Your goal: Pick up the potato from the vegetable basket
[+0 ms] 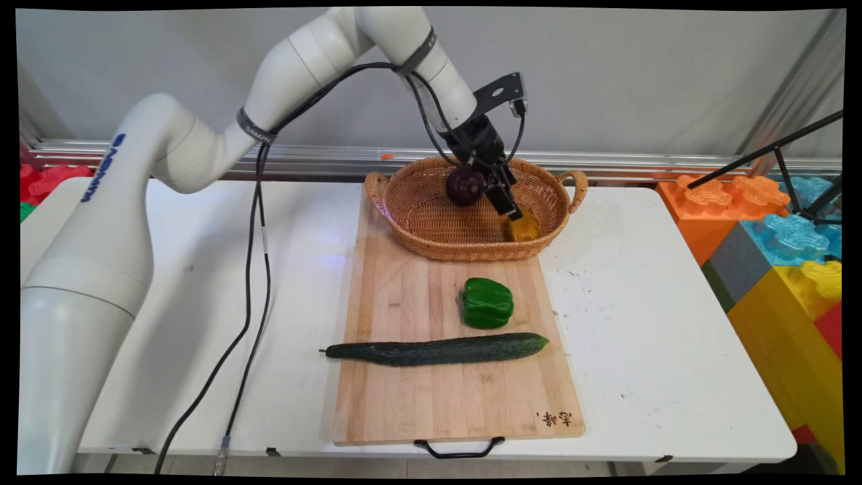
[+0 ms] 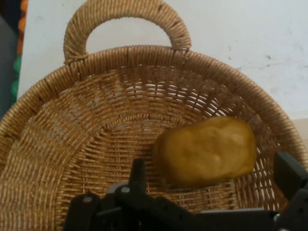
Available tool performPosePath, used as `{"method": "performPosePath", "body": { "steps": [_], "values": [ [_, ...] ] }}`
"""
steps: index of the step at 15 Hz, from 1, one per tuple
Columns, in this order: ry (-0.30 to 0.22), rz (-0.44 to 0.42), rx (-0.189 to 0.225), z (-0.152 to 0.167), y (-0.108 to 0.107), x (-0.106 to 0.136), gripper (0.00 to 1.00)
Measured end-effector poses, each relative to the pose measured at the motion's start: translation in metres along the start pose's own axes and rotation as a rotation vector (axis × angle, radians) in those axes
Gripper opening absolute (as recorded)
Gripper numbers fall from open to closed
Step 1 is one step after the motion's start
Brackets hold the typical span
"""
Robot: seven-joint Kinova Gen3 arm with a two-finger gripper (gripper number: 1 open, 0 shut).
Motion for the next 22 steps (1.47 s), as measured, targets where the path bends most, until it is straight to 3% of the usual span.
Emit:
{"method": "performPosePath", "body": {
  "steps": [12, 22],
  "values": [
    [0.005, -0.176, -0.127, 0.029, -0.023, -0.007, 1.00],
    [0.013, -0.210, -0.144, 0.050, -0.032, -0.013, 1.00]
  ]
}}
